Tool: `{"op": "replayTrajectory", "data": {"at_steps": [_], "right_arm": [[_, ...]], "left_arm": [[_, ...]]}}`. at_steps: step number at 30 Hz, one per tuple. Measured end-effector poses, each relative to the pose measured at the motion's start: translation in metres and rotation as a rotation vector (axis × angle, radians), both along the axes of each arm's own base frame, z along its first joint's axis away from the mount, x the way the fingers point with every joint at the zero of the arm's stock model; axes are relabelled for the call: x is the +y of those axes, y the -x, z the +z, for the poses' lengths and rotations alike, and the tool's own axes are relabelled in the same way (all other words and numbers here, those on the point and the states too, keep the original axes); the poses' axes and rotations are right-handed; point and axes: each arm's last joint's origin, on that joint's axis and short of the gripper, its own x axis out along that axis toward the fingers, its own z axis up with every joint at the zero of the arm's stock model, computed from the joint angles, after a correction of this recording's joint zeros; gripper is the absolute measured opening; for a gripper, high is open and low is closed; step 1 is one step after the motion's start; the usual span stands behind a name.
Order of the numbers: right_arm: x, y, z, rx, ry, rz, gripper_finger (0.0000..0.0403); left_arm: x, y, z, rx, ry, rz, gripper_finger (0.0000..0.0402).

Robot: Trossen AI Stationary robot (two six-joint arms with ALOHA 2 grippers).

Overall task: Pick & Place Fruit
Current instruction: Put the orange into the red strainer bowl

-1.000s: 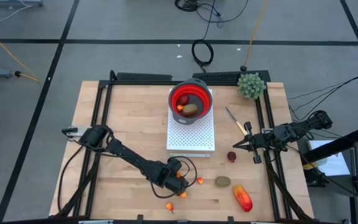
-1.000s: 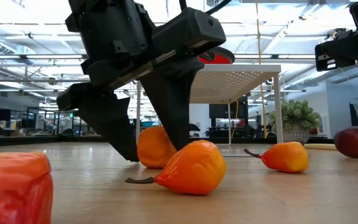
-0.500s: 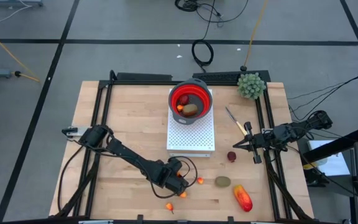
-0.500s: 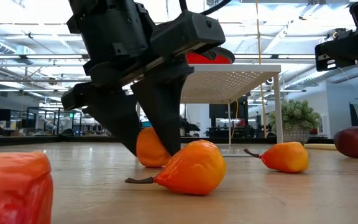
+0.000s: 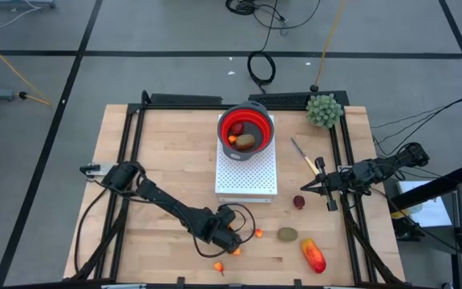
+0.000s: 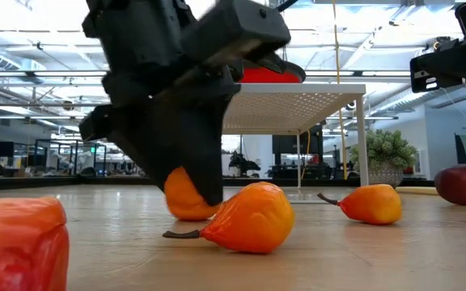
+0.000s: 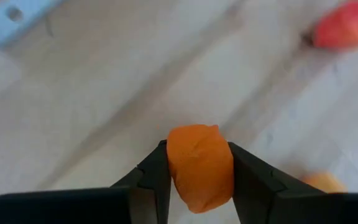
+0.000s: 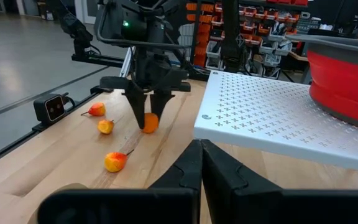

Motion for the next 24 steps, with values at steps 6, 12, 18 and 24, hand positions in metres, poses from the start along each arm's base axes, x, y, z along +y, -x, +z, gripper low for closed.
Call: {"op": "replayTrajectory", "data": {"at_steps": [6, 12, 18, 24], "right_arm": [[0.000, 0.000, 0.000, 0.000, 0.000, 0.000, 0.0000], [0.000, 0.000, 0.000, 0.000, 0.000, 0.000, 0.0000], [0.000, 0.000, 0.000, 0.000, 0.000, 0.000, 0.0000], [0.000, 0.000, 0.000, -0.003, -0.001, 0.000, 0.0000]], "left_arm": [[-0.010, 0.004, 0.001, 0.004, -0.024, -0.164, 0.0123], [-0.011, 0.004, 0.001, 0.003, -0.068, -0.251, 0.0123], [-0.008, 0.005, 0.010, -0.023, -0.114, -0.267, 0.0122], [-0.008, 0.008, 0.029, -0.082, -0.142, -0.294, 0.0122]]}}
